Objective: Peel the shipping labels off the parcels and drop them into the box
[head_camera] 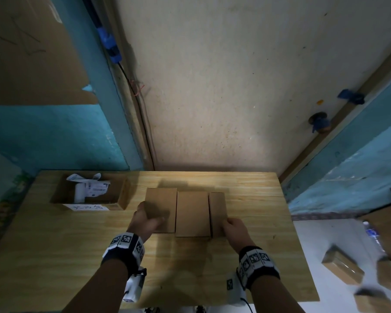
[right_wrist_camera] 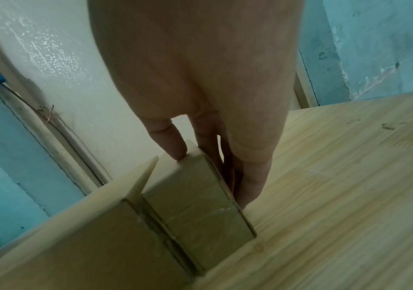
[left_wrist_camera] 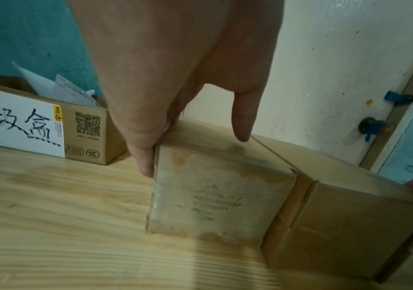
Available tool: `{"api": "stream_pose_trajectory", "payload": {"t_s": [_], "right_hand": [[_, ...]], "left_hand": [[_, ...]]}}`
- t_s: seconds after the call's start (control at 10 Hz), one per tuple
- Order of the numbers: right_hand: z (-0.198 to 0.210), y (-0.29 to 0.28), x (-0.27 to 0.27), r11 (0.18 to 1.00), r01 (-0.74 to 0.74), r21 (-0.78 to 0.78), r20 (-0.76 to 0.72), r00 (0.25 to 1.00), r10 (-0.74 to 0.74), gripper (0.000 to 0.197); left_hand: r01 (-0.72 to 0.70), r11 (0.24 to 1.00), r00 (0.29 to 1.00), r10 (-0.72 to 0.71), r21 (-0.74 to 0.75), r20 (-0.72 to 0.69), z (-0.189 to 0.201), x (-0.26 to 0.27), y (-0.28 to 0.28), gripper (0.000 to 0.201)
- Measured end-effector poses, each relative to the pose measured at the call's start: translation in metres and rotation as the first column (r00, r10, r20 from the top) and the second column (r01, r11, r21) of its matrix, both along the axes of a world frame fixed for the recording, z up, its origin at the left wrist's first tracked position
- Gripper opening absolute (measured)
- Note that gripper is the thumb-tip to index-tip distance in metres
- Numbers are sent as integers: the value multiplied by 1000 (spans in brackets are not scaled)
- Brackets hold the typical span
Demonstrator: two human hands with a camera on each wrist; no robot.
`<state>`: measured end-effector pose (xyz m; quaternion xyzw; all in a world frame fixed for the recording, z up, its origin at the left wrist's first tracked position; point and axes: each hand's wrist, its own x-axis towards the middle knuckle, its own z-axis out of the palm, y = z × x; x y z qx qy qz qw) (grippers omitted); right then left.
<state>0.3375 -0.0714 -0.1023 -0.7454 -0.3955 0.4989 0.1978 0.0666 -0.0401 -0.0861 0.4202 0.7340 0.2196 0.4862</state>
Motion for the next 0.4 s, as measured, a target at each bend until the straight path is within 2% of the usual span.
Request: {"api": "stream_pose_trajectory", "payload": {"t_s": [0.1,0.2,0.3,0.4], "right_hand": [[4,2,-2,1000,2,4,33,999,-3,24],[2,4,-2,999,-34,-5,41,999,35,23],[15,7,-6,1000,-8,27,63,998,6,29],[32,10,-7,988,0,153,72,997,-11,34]], "left_hand": [[-20,1000,999,20,13,44,0,0,5,60],[6,1000,1000,-6,7,5,-2,0,7,60],[30,999,990,-28,12,-139,0,-4,13,85],[99,994,951,-81,45,-299,23,0,18,80]]}}
